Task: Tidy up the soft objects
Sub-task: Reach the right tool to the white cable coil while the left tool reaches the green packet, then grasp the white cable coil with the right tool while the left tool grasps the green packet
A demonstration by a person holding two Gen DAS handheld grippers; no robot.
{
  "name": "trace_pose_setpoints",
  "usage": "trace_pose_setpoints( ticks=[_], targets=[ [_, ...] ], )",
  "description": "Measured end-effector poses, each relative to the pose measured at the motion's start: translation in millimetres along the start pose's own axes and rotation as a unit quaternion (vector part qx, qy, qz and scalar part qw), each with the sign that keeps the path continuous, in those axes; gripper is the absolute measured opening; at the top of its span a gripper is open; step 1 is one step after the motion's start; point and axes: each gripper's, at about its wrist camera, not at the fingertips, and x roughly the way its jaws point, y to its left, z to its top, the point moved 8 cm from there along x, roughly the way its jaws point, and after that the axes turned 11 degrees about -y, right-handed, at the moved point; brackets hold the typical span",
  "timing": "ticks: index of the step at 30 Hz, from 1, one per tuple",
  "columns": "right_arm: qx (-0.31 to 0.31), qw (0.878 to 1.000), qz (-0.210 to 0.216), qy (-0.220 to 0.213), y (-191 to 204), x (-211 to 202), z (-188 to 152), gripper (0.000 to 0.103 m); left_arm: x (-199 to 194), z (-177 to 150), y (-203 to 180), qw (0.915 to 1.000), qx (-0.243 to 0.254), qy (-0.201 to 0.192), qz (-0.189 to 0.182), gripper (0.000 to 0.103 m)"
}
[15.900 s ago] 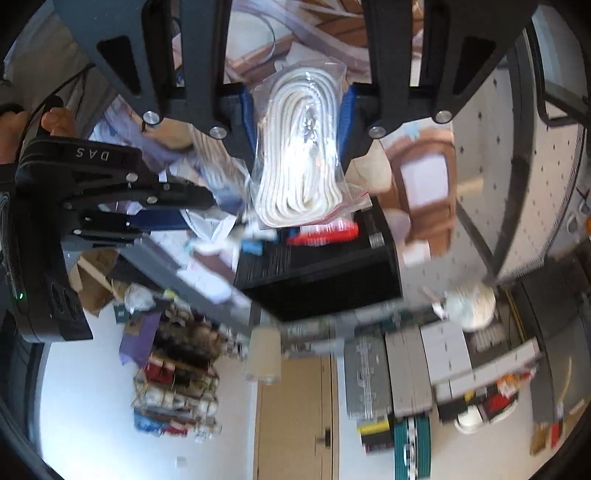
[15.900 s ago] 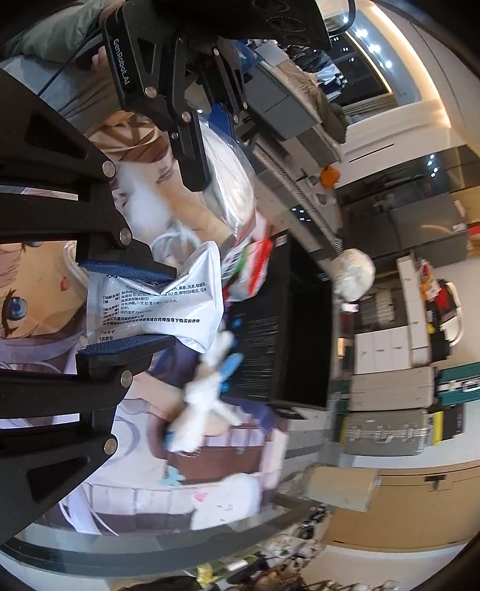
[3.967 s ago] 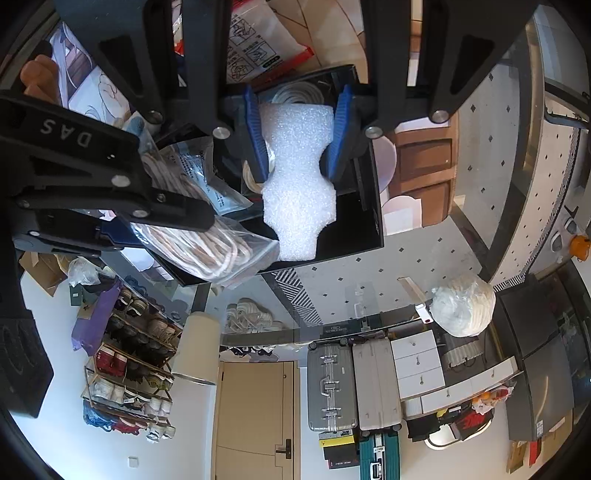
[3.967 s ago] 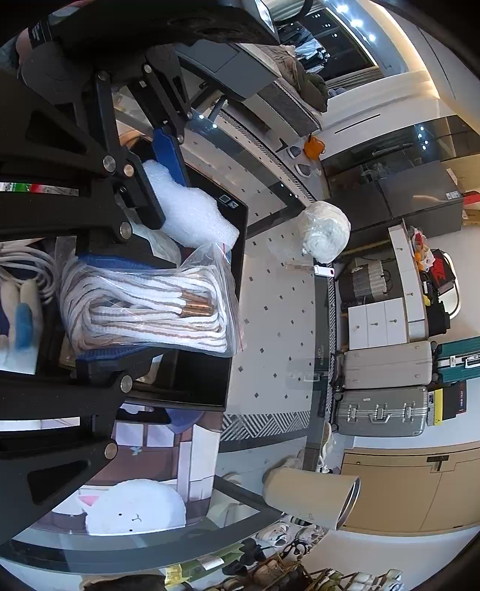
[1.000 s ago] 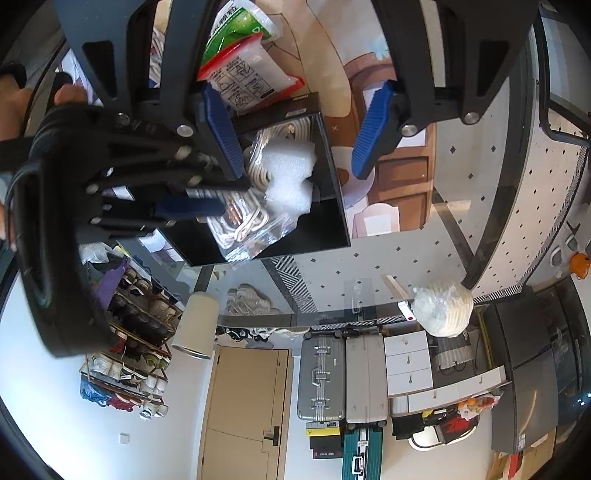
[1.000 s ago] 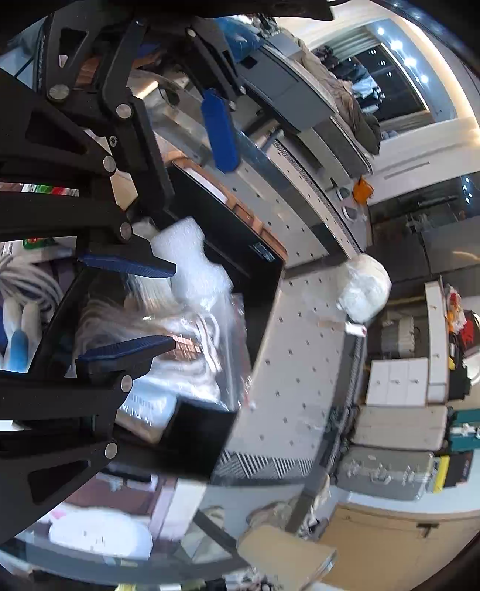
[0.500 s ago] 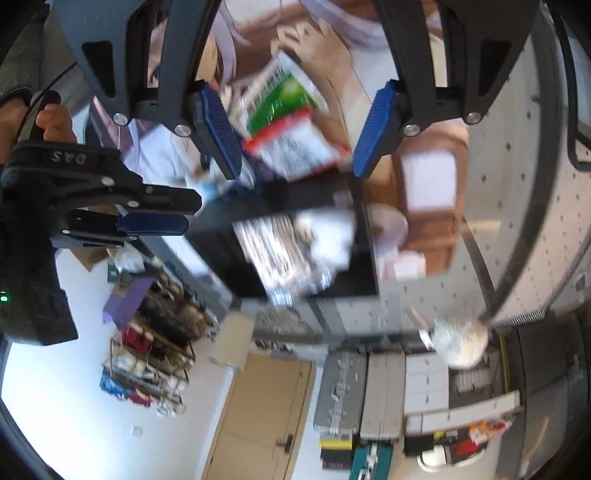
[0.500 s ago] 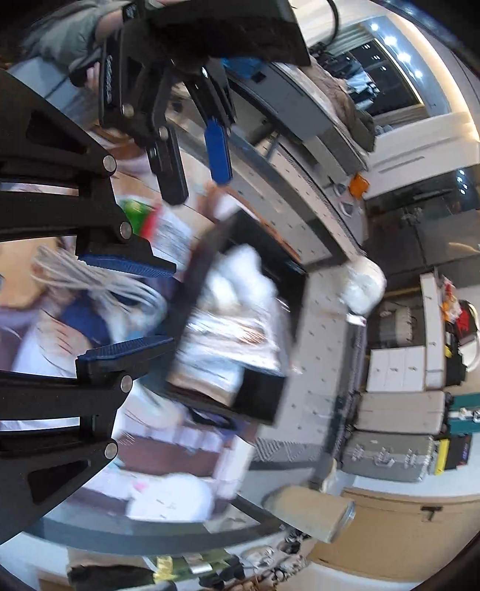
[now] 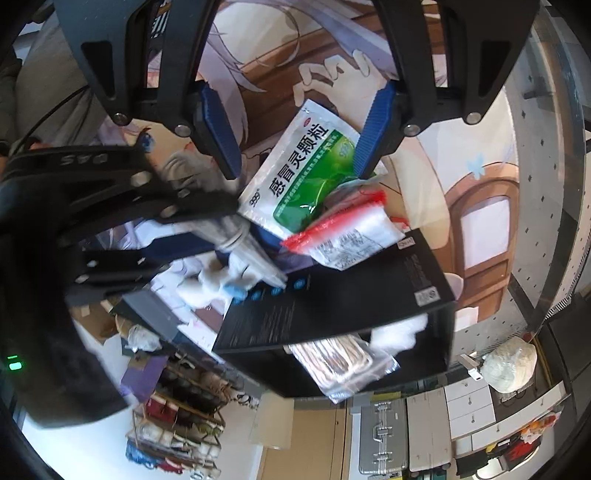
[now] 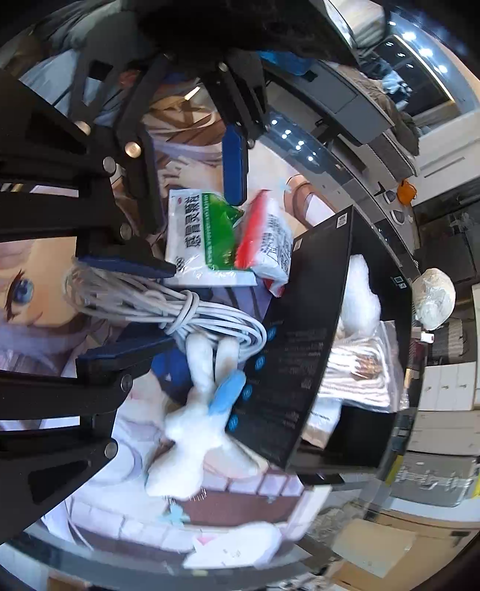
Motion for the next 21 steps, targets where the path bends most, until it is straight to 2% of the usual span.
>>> trace_pose_setpoints(
  ticks=[2, 16, 17, 19, 21],
  targets=[
    [-0.006, 1.0, -0.016, -0.004, -6, -4, -3, 0.025, 5, -2, 0, 0.9999, 0.006, 0.007, 0.004, 0.063],
    [-0.008, 1.0, -0.015, 0.0, 0, 4, -7, 0.025, 29, 7, -10, 0.9972, 0.066, 0.021, 0.026, 0.062],
    [-0.007, 1.0, -0.014, 0.0, 0, 4, -7, 0.025, 30, 8, -11, 0.9973, 0.066, 0.023, 0.024, 0.059],
    [-0.006, 1.0, -0.015, 0.0, -1, 5, -6, 0.025, 29, 10, -13, 0.9968, 0.073, 0.022, 0.023, 0.04],
    [-0.007, 1.0, -0.016, 0.002, -3, 6, -6, 0.025, 26, 9, -16, 0.9958, 0.085, 0.023, 0.024, 0.03]
  ],
)
